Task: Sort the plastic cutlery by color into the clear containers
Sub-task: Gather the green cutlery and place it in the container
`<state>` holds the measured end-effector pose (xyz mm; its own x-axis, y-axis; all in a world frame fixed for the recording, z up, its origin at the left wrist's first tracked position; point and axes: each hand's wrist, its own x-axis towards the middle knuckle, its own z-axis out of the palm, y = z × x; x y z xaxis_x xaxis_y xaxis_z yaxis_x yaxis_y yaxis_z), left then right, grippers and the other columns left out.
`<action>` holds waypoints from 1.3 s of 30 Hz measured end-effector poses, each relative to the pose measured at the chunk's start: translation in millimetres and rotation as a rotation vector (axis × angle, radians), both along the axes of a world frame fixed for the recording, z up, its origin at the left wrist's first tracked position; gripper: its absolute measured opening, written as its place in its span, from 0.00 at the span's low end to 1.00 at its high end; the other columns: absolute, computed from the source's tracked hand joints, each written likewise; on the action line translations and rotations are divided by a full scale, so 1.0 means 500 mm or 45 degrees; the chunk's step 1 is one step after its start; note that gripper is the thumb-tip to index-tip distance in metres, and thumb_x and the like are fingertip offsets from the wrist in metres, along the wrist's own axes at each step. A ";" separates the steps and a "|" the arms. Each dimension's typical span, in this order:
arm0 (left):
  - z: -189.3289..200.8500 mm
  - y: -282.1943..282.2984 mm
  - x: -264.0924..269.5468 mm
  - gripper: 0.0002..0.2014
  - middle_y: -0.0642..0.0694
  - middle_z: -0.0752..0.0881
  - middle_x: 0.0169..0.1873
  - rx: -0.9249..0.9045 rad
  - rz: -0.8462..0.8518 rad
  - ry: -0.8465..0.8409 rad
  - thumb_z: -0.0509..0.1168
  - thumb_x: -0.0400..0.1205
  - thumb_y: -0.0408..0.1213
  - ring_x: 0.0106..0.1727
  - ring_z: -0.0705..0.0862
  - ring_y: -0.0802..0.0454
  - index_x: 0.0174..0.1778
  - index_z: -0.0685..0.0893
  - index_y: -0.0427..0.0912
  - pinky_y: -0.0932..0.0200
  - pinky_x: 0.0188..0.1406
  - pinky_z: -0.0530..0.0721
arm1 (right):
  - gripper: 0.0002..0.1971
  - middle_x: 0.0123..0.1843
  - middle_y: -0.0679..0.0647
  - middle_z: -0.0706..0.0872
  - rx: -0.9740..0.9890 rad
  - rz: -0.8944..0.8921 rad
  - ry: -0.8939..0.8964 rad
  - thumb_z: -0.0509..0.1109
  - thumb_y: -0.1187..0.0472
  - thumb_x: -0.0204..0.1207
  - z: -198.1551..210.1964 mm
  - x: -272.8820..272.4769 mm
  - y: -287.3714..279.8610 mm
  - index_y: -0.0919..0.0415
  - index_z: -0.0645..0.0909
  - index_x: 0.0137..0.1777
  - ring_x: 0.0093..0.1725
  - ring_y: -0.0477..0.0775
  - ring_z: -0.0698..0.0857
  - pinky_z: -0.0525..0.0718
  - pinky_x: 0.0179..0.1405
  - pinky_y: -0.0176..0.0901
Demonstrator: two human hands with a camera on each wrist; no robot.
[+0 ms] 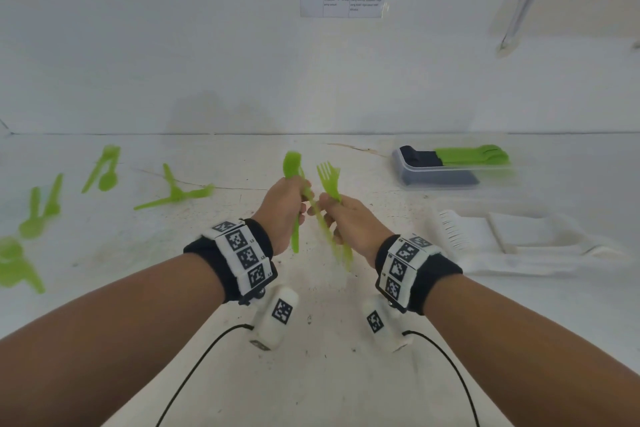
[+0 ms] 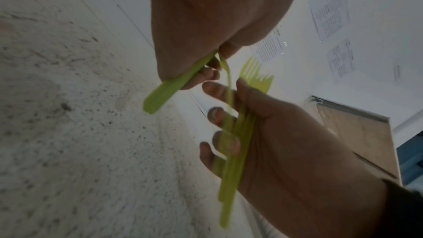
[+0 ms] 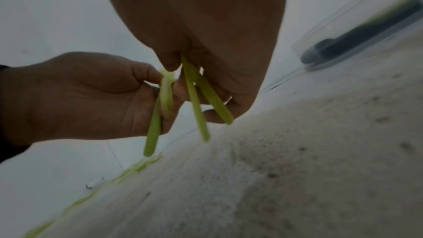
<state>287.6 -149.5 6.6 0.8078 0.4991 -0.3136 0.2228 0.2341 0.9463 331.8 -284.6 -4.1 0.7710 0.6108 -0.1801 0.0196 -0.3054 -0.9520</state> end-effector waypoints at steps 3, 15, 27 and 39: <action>-0.002 0.025 0.003 0.03 0.45 0.82 0.42 -0.004 0.136 -0.015 0.56 0.89 0.33 0.33 0.72 0.54 0.53 0.75 0.42 0.60 0.32 0.73 | 0.13 0.43 0.51 0.77 -0.016 -0.183 0.034 0.57 0.50 0.90 -0.004 0.014 -0.018 0.54 0.79 0.64 0.39 0.50 0.77 0.83 0.44 0.49; -0.011 0.004 0.019 0.16 0.48 0.76 0.35 -0.161 0.009 -0.109 0.61 0.88 0.49 0.29 0.72 0.55 0.63 0.77 0.40 0.58 0.32 0.73 | 0.10 0.34 0.44 0.78 0.163 -0.024 -0.058 0.58 0.47 0.89 -0.003 -0.006 0.030 0.34 0.81 0.56 0.34 0.45 0.75 0.78 0.33 0.42; 0.007 0.026 0.015 0.16 0.48 0.72 0.38 -0.126 0.088 -0.122 0.60 0.90 0.54 0.33 0.72 0.54 0.58 0.74 0.43 0.57 0.36 0.75 | 0.15 0.52 0.47 0.84 0.154 -0.092 -0.044 0.56 0.52 0.92 -0.009 0.002 0.026 0.44 0.80 0.72 0.49 0.48 0.82 0.84 0.57 0.48; 0.005 0.003 0.025 0.36 0.42 0.78 0.75 -0.099 -0.013 -0.091 0.59 0.87 0.63 0.73 0.80 0.49 0.84 0.63 0.42 0.46 0.79 0.76 | 0.21 0.53 0.46 0.90 0.191 -0.006 -0.305 0.54 0.55 0.91 0.008 -0.011 0.049 0.39 0.75 0.80 0.44 0.29 0.86 0.81 0.43 0.23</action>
<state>300.2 -147.7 9.2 0.8342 0.4676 -0.2923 0.1579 0.3053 0.9391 326.1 -260.0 -0.1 0.7835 0.6133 0.0998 0.2483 -0.1619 -0.9551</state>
